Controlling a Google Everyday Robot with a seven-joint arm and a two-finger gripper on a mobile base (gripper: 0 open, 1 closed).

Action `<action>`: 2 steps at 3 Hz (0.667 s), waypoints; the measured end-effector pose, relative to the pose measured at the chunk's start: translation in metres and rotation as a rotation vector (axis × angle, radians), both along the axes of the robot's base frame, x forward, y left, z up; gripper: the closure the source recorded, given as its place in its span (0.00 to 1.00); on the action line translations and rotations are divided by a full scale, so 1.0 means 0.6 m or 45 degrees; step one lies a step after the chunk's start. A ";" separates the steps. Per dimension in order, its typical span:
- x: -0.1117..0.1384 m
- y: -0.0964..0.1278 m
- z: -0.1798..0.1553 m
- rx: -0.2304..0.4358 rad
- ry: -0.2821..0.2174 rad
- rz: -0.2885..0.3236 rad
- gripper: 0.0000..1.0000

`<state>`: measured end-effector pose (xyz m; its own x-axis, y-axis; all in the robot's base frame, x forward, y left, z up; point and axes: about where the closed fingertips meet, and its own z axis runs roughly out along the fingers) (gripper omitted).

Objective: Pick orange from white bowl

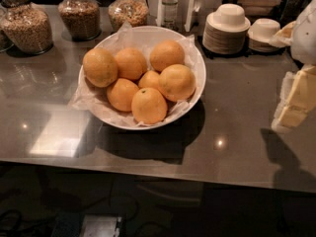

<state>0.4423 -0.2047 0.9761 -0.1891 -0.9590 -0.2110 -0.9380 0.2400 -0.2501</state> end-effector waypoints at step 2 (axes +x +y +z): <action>0.028 0.167 0.021 0.148 -0.040 0.358 0.00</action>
Offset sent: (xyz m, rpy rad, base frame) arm 0.0228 0.1658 0.0185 0.2008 -0.0258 0.4654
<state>0.4590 -0.1043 0.9886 0.0885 -0.9419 -0.3241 -0.9640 0.0009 -0.2658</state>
